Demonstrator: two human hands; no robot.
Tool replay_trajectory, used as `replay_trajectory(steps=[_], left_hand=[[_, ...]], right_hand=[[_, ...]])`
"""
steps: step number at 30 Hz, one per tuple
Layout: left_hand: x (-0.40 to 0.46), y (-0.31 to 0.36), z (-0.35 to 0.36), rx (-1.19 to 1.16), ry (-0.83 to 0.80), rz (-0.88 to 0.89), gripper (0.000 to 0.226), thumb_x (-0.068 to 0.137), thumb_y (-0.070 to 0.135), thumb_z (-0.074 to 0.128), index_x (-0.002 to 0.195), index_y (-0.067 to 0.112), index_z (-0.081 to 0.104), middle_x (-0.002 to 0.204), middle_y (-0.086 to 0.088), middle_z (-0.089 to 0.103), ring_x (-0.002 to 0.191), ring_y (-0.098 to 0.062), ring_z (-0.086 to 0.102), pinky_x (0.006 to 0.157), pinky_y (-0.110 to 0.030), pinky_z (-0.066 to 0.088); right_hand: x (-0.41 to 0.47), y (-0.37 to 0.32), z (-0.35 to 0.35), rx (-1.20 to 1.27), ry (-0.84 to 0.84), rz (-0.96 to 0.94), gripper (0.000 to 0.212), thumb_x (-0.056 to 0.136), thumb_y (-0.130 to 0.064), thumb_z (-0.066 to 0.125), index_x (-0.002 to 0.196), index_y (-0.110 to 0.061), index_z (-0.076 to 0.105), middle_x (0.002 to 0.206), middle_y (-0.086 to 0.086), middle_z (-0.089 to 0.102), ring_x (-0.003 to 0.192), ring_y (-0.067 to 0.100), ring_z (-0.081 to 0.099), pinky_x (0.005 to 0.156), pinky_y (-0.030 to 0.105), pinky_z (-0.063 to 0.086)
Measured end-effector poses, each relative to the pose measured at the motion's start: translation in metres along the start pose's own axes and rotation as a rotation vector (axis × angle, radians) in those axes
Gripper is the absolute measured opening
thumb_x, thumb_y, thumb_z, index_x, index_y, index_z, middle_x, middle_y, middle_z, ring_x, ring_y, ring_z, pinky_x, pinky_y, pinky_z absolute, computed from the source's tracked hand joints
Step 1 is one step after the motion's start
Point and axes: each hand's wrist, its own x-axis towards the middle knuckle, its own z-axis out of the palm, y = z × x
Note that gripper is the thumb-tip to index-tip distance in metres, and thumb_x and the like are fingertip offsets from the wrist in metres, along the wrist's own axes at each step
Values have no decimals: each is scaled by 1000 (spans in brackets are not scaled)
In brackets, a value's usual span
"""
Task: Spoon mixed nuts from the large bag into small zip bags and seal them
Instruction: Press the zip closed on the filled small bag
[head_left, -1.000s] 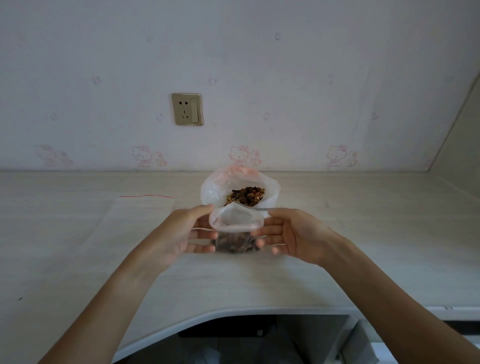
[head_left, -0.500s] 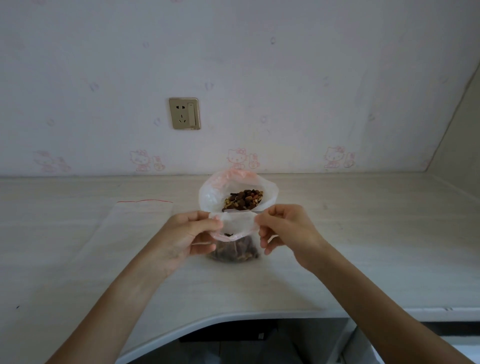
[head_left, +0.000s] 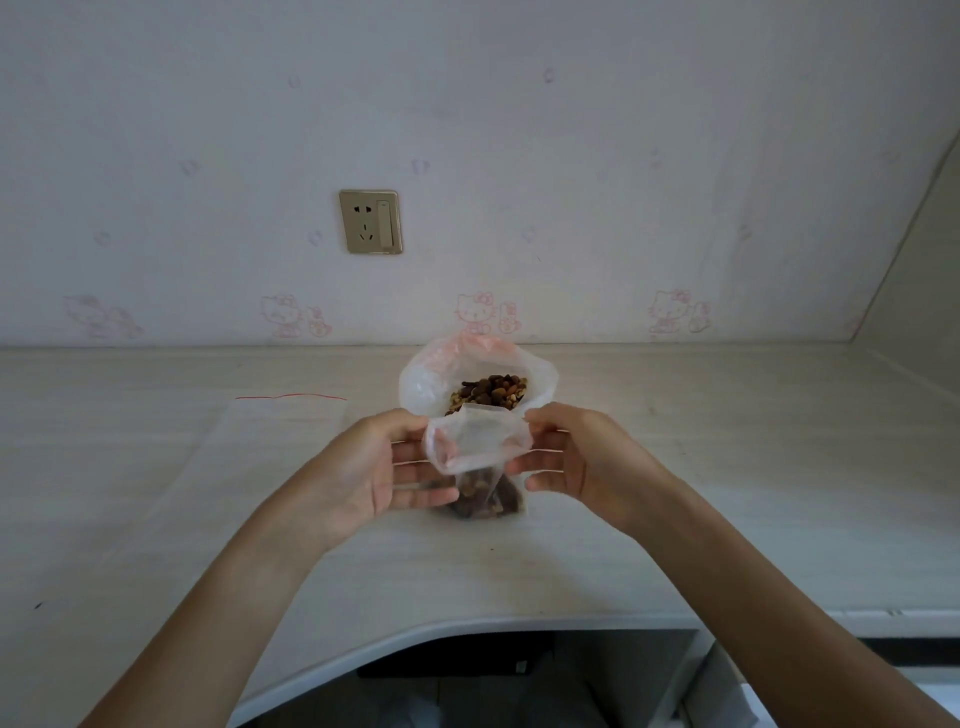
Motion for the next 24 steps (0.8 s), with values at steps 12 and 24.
replay_trajectory(steps=[12, 24], left_hand=[[5, -17, -3, -280, -150, 61, 18, 84, 13, 77, 101, 8, 83, 91, -6, 74, 74, -12, 72, 62, -25, 62], [5, 10, 17, 579, 466, 475, 15, 87, -1, 65, 79, 11, 68, 67, -4, 70, 58, -17, 71, 51, -31, 56]], right_hand=[[9, 15, -3, 129, -41, -98, 18, 81, -5, 80, 96, 6, 76, 87, 15, 73, 75, 20, 71, 71, 25, 61], [1, 1, 26, -930, 424, -737, 24, 85, 11, 49, 87, -13, 52, 59, -2, 46, 50, 15, 47, 46, 32, 45]])
